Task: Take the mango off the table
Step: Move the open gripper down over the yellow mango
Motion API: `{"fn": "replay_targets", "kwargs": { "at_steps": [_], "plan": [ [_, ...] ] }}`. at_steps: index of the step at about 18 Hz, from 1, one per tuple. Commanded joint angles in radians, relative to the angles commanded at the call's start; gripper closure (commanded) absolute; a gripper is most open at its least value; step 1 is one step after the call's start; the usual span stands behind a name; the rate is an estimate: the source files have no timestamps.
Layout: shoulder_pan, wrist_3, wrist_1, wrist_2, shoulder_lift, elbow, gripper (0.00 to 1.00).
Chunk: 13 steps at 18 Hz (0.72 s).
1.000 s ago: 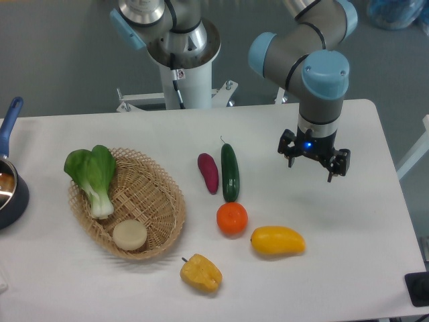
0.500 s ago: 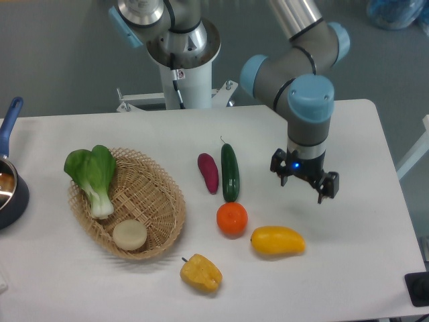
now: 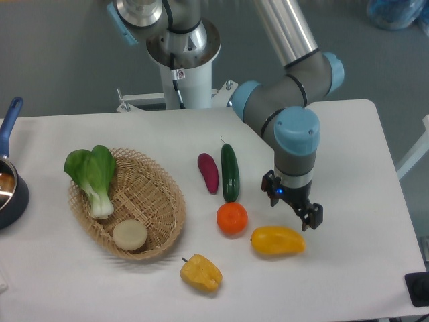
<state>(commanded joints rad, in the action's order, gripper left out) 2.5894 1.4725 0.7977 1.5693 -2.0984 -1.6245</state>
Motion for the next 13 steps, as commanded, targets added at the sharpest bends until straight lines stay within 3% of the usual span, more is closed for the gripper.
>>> {"fn": "replay_targets", "kwargs": {
  "at_steps": [3,13],
  "plan": [
    [-0.006,0.040,0.000,0.000,-0.029,0.023,0.00],
    [-0.057,0.057,0.002,0.000,-0.052,0.006,0.00]
  ]
}}
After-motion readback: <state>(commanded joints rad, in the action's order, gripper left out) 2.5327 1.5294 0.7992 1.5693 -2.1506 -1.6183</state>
